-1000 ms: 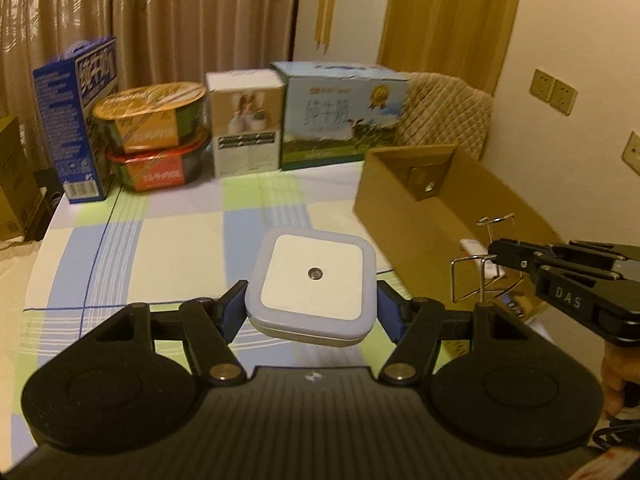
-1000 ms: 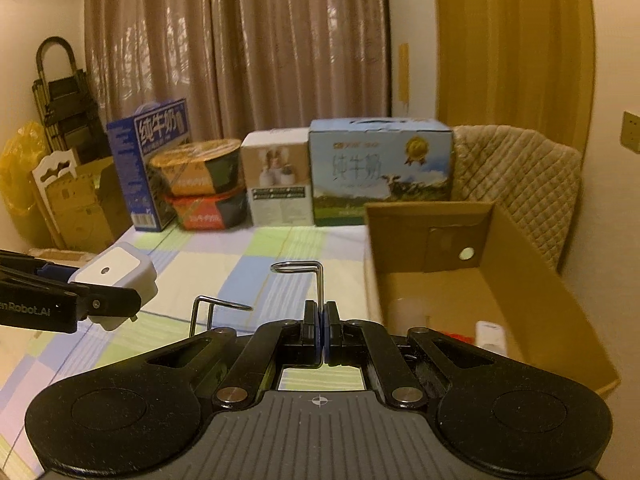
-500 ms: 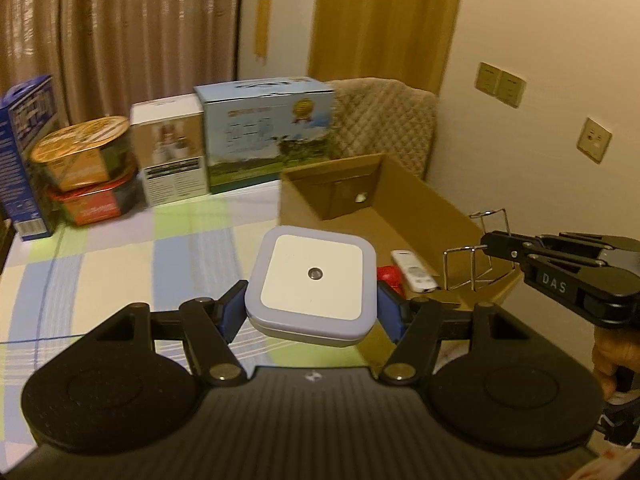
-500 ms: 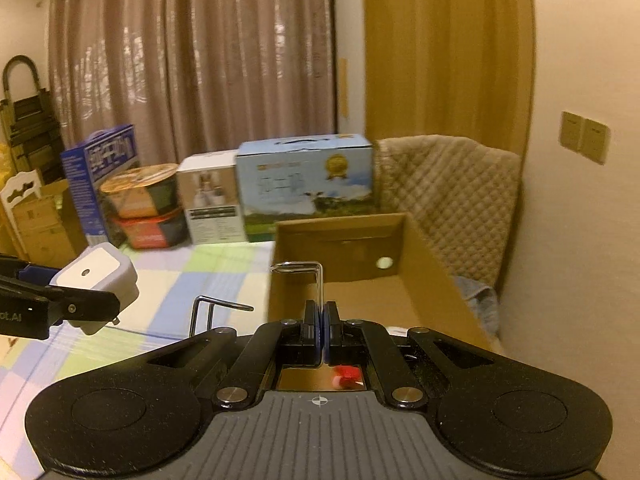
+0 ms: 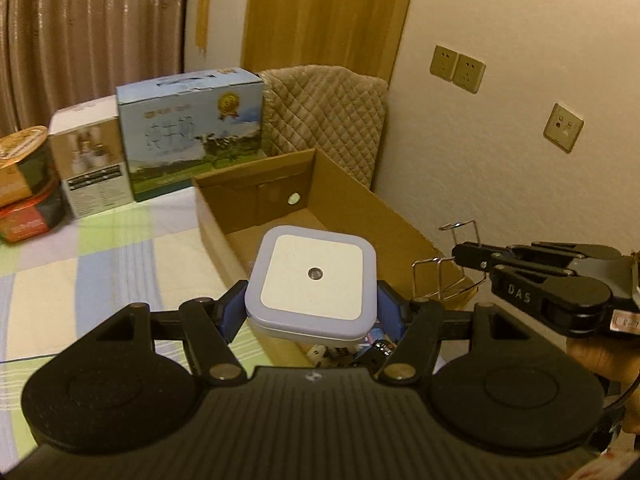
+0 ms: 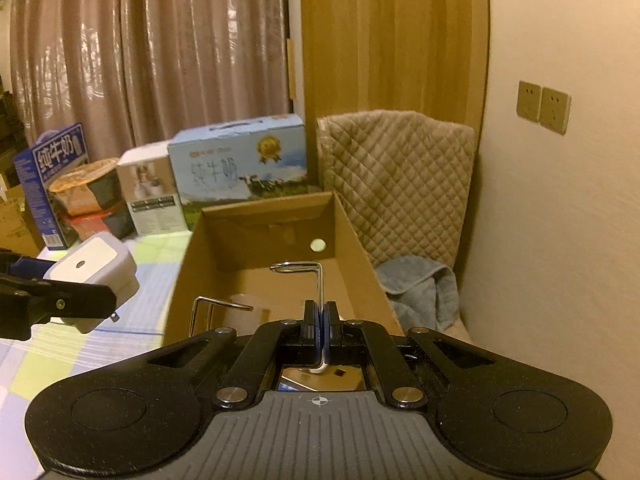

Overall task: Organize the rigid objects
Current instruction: 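Carry the night light and wire holder with both tools over the cardboard box, then open the left tool to drop the night light while the right tool releases the holder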

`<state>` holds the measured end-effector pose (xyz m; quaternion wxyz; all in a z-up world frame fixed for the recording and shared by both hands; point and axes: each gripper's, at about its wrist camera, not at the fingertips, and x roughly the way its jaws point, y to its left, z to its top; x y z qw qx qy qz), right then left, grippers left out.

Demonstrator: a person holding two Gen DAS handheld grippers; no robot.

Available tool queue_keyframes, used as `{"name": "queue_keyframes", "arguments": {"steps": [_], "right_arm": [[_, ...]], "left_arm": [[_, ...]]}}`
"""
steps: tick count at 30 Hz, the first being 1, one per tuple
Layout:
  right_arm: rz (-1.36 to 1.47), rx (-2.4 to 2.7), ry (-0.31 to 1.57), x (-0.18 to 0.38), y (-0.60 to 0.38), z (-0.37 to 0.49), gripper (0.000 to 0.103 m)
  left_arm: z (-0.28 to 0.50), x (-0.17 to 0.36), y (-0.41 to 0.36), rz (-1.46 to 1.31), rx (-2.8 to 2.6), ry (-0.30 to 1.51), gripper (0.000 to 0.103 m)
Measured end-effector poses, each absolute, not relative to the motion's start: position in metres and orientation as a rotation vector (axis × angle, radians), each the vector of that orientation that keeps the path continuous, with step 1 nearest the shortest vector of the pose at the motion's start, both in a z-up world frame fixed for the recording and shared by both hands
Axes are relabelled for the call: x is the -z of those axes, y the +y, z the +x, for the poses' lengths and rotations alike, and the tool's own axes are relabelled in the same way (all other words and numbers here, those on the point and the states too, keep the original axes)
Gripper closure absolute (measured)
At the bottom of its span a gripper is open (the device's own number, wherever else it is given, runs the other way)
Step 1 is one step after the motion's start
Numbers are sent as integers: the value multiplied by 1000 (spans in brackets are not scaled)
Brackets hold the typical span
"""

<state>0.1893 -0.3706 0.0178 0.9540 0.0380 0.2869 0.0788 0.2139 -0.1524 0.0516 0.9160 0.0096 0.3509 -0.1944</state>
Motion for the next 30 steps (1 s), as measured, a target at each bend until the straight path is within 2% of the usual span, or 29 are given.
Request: {"name": "queue_keyframes", "arguments": {"steps": [16,30], "right_arm": [[126,-130,674,25,-391,220,103],[134,-121,690,34,-394,225,103]], "left_arm": [[263,-8,-185,48,432,802,41],[280,8,-195,59,420,843,40]]}}
